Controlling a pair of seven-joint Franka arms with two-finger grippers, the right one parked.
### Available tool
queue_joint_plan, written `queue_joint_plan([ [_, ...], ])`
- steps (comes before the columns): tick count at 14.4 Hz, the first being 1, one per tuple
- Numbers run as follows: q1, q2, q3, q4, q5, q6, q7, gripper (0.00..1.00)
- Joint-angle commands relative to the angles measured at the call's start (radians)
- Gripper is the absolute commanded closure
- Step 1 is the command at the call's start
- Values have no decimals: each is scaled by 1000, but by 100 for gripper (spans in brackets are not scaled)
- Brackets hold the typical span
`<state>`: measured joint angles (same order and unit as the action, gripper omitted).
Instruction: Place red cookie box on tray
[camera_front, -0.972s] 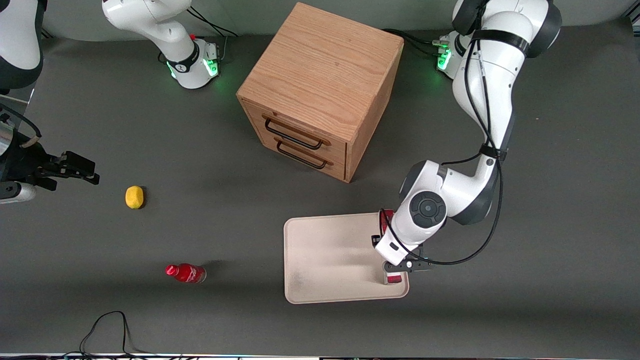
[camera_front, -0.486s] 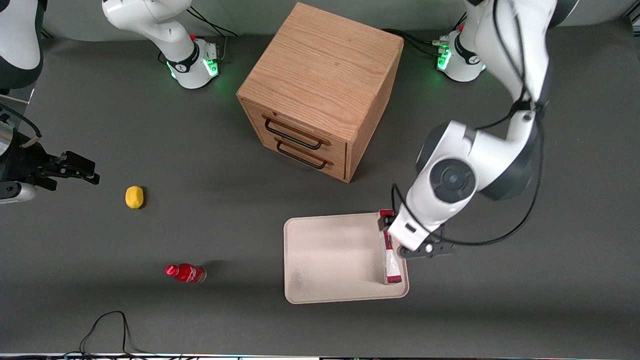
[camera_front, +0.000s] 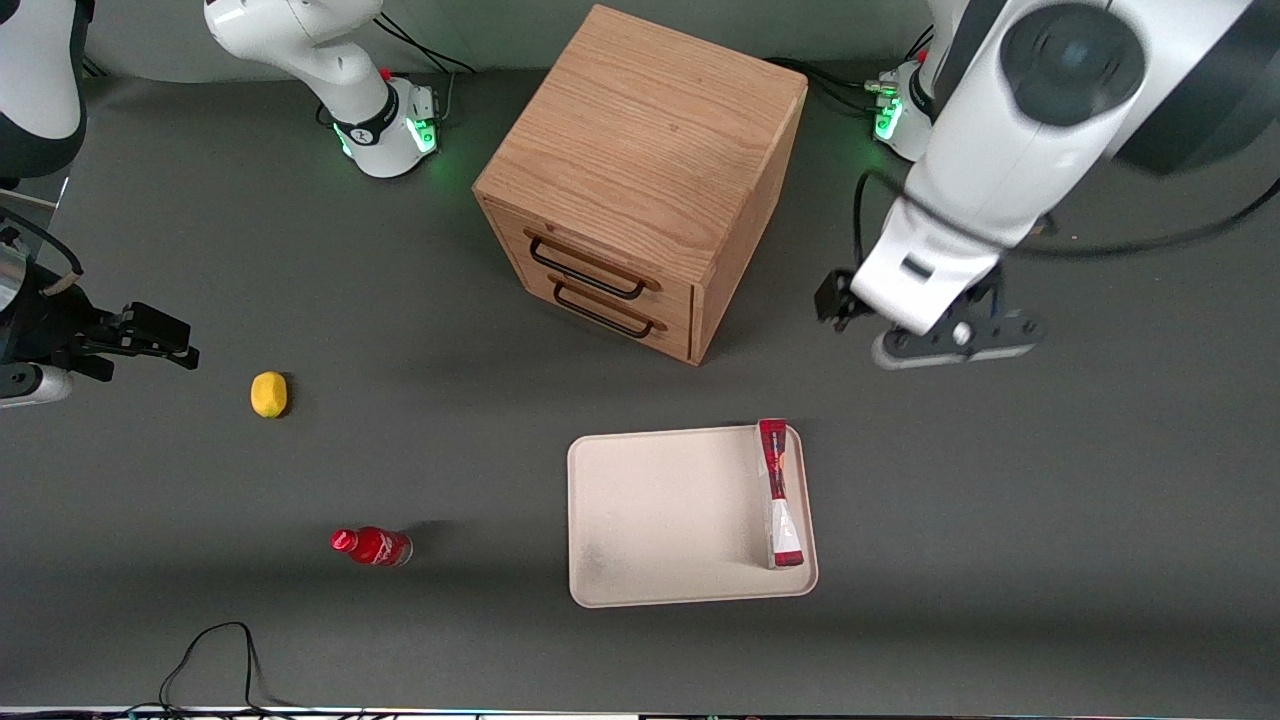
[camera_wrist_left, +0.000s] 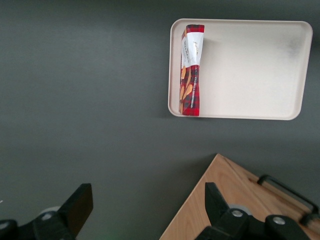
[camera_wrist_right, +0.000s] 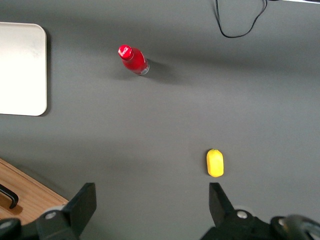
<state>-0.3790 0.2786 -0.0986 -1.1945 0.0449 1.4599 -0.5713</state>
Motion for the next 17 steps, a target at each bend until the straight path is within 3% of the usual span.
queue_joint_plan([
  [1,25,-87,0,-45,12,-15,19,0],
  [10,397,-289,11,-250,0,23,557,0],
  [14,410,-374,62,-408,1,154,577,0],
  [17,371,-369,92,-418,4,178,565,0],
])
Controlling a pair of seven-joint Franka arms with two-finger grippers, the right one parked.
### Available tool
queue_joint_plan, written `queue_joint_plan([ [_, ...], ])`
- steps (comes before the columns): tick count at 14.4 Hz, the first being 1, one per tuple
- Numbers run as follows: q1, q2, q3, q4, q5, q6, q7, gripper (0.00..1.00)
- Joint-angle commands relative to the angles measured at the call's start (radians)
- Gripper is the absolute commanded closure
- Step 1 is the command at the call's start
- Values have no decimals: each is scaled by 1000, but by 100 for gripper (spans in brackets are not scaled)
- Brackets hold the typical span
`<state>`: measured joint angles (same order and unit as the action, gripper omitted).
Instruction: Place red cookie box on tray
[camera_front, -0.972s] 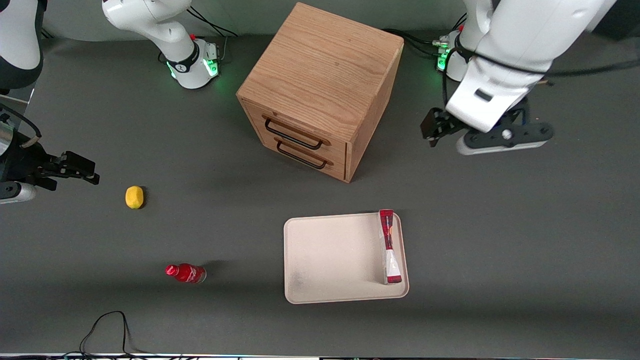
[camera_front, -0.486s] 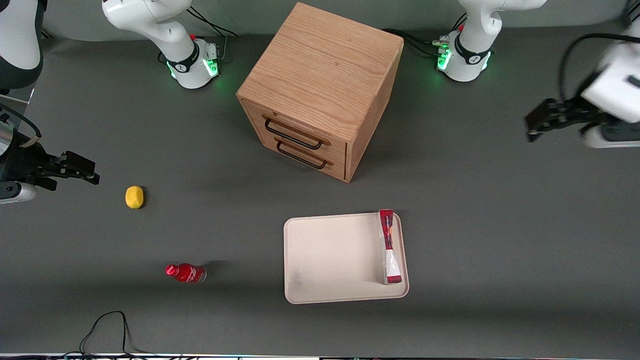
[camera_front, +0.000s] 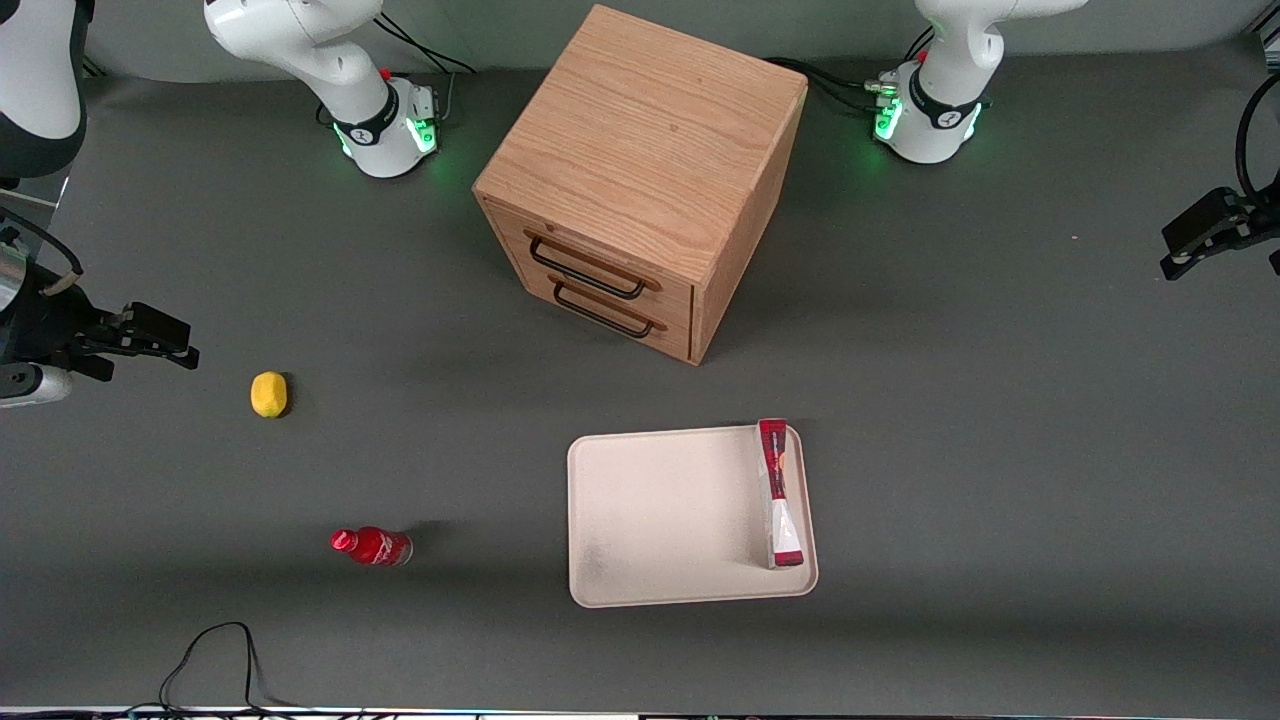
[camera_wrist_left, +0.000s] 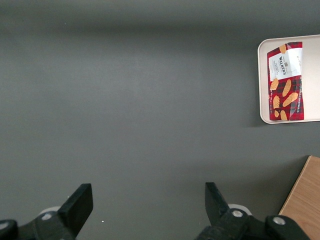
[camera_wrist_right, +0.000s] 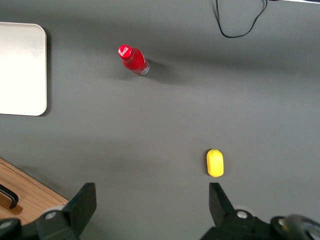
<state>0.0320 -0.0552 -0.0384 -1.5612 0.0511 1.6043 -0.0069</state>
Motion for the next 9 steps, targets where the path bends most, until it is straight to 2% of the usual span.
queue_joint_plan([
  [1,-41,-28,31,-42,-4,28,-4,0],
  [6,-99,12,70,7,-10,11,-40,0],
  [9,-80,8,64,7,-22,-7,-51,0],
])
